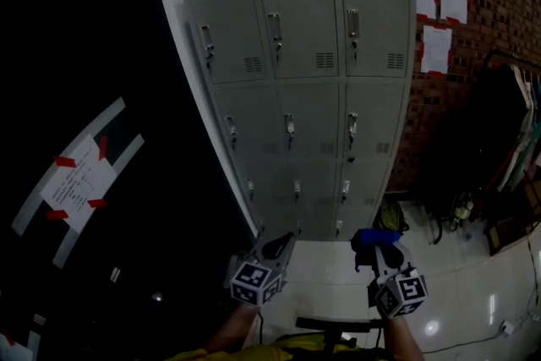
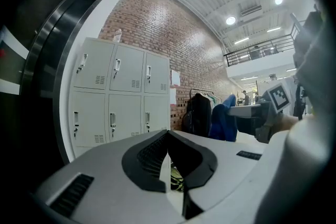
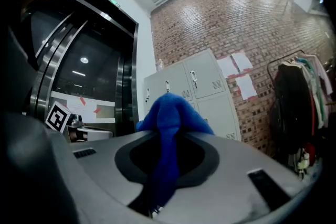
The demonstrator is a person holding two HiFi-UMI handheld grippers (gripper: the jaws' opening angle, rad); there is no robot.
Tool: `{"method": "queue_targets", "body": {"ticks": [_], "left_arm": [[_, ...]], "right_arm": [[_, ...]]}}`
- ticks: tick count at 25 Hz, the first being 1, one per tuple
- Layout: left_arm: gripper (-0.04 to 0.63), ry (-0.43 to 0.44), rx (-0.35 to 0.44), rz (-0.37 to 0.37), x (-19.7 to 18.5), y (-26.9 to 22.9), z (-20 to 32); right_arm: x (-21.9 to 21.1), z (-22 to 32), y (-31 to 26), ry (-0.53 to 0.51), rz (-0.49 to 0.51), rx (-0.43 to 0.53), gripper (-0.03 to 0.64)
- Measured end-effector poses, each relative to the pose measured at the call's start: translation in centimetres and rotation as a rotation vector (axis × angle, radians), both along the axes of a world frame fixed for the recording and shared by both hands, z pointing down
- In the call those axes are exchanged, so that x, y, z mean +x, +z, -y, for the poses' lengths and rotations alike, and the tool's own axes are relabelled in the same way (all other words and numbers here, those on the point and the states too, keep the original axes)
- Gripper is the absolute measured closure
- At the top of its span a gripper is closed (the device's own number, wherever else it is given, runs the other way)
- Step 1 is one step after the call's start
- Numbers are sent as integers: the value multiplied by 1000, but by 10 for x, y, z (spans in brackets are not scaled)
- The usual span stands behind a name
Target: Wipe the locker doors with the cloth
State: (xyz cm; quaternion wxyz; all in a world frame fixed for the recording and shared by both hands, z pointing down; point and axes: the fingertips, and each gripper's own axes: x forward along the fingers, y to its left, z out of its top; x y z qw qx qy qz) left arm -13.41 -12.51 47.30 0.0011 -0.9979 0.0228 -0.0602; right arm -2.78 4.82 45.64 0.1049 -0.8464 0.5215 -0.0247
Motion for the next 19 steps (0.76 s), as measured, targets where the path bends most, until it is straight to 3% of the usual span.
{"method": "queue_targets", "body": {"ticks": [10,19], "left_arm": [[589,-40,2,29,-83,3,16],[590,-25,-1,-2,-112,-8,13]], "right_arm": [[-76,23,8,-34,19,-43,552],[-111,21,11,-11,29,-59,552]]}}
